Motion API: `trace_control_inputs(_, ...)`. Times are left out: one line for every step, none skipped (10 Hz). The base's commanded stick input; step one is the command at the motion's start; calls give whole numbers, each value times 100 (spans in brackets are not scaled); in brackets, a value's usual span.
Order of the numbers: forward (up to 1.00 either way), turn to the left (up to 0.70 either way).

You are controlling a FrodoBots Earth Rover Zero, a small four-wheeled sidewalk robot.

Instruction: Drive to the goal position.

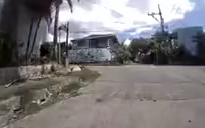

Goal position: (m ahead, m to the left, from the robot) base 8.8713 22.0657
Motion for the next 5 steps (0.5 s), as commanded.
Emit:
trace_control_inputs(70, -33)
trace_control_inputs(70, -17)
trace_control_inputs(70, 0)
trace_control_inputs(70, 0)
trace_control_inputs(70, 0)
